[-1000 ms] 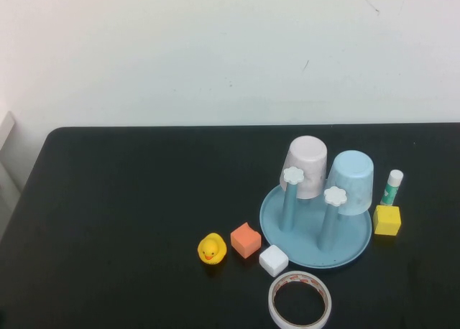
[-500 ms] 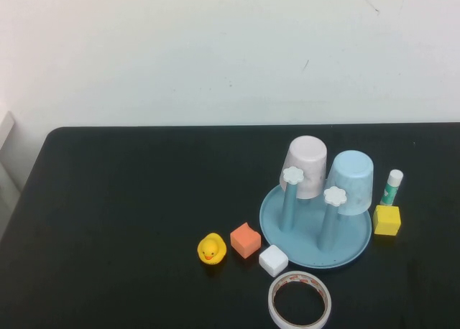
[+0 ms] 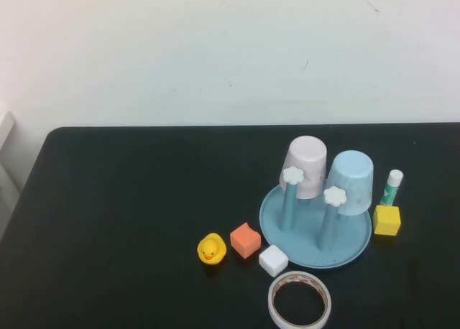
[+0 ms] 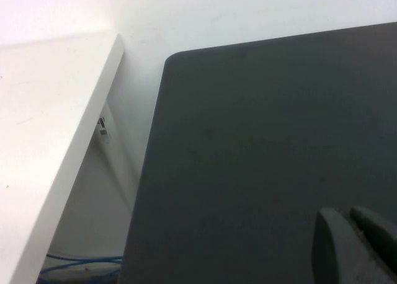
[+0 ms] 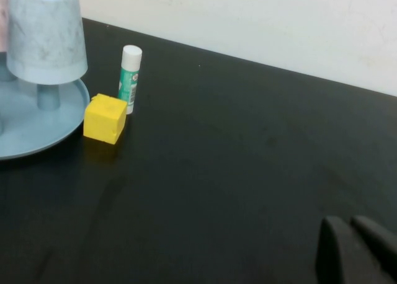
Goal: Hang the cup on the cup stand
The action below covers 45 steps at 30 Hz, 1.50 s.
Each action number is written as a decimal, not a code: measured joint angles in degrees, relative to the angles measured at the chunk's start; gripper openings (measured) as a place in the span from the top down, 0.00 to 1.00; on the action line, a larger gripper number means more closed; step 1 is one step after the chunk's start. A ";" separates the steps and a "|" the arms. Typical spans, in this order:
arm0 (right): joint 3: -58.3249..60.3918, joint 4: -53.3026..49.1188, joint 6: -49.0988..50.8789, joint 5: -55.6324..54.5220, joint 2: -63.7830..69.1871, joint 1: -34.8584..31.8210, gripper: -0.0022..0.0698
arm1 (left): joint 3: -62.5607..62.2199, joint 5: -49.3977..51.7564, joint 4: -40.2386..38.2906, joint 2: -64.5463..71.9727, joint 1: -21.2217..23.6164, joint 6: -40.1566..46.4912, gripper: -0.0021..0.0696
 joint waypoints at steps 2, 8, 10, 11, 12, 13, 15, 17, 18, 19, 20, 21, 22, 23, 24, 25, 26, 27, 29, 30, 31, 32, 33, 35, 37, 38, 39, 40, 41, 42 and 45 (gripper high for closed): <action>0.00 0.00 0.00 0.00 0.00 0.00 0.97 | 0.00 0.00 -0.54 0.00 0.00 0.16 0.97; 0.00 0.00 0.00 0.00 0.00 0.00 0.97 | 0.00 0.09 -0.80 0.00 0.00 0.59 0.97; 0.00 0.00 0.00 0.00 0.00 0.00 0.97 | 0.00 0.09 -0.80 0.00 0.00 0.63 0.97; 0.00 0.00 0.00 0.00 0.00 0.00 0.97 | 0.00 0.09 -0.80 0.00 0.00 0.63 0.97; 0.00 0.00 0.00 0.00 0.00 0.00 0.97 | 0.00 0.09 -0.80 0.00 0.00 0.63 0.97; 0.00 0.00 0.00 0.00 0.00 0.00 0.97 | 0.00 0.09 -0.80 0.00 0.00 0.63 0.97; 0.00 0.00 0.00 0.02 0.00 0.00 0.97 | 0.00 0.09 -0.80 0.00 0.00 0.63 0.97; 0.00 0.00 0.00 0.02 0.00 0.00 0.97 | 0.00 0.09 -0.80 0.00 0.00 0.72 0.97; 0.00 0.00 0.00 0.02 0.00 0.00 0.97 | 0.00 0.09 -0.80 0.00 0.00 0.72 0.97; 0.00 0.00 0.00 0.02 0.00 0.00 0.97 | 0.00 0.09 -0.80 0.00 0.00 0.72 0.97; 0.00 0.00 0.00 0.02 0.00 0.00 0.97 | 0.00 0.09 -0.80 0.00 0.00 0.72 0.97; 0.00 0.00 0.00 0.02 0.00 0.00 0.97 | 0.00 0.09 -0.80 0.00 0.00 0.72 0.97; 0.00 0.00 0.00 0.02 0.00 0.00 0.97 | 0.00 0.09 -0.80 0.00 0.00 0.72 0.97; 0.00 0.00 0.00 0.02 0.00 0.00 0.97 | 0.00 0.09 -0.80 0.00 0.00 0.72 0.97; 0.00 0.00 0.00 0.02 0.00 0.00 0.97 | 0.00 0.09 -0.80 0.00 0.00 0.72 0.97; 0.00 0.00 0.00 0.02 0.00 0.00 0.97 | 0.00 0.09 -0.80 0.00 0.00 0.72 0.97; 0.00 0.00 0.00 0.02 0.00 0.00 0.97 | 0.00 0.09 -0.80 0.00 0.00 0.72 0.97; 0.00 0.00 0.00 0.02 0.00 0.00 0.97 | 0.00 0.09 -0.80 0.00 0.00 0.72 0.97; 0.00 0.00 0.13 0.02 0.00 0.00 0.97 | 0.00 0.09 -0.88 0.00 0.00 0.77 0.97; 0.00 0.00 0.64 0.02 0.00 0.00 0.97 | 0.00 0.09 -0.88 0.00 0.00 0.77 0.97; 0.00 0.00 1.68 0.02 0.00 0.00 0.97 | 0.00 0.09 -0.88 0.00 0.00 0.77 0.97; 0.00 0.00 3.39 0.02 0.00 0.00 0.97 | 0.00 0.09 -0.88 0.00 0.00 0.77 0.97; 0.00 0.00 5.08 0.02 0.00 0.00 0.97 | 0.00 0.09 -0.88 0.00 0.00 0.77 0.97; 0.00 0.00 6.90 0.02 0.00 0.00 0.97 | 0.00 0.09 -0.88 0.00 0.00 0.77 0.97; 0.00 0.00 7.95 0.02 0.00 0.00 0.97 | 0.00 0.09 -0.88 0.00 0.00 0.77 0.97; 0.00 0.00 7.95 0.02 0.00 0.00 0.97 | 0.00 0.09 -0.88 0.00 0.00 0.77 0.97; 0.00 0.00 8.51 0.02 0.00 0.00 0.97 | 0.00 0.09 -0.88 0.00 0.00 0.77 0.97; 0.00 0.00 8.84 0.02 0.00 0.00 0.97 | 0.00 0.09 -0.88 0.00 0.00 0.77 0.97; 0.00 0.00 9.28 0.02 0.00 0.00 0.97 | 0.00 0.09 -0.88 0.00 0.00 0.77 0.97; 0.00 0.00 9.67 0.02 0.00 0.00 0.97 | 0.00 0.09 -0.88 0.00 0.00 0.77 0.97; 0.00 0.00 10.05 0.02 0.00 0.00 0.97 | 0.00 0.09 -0.88 0.00 0.00 0.77 0.97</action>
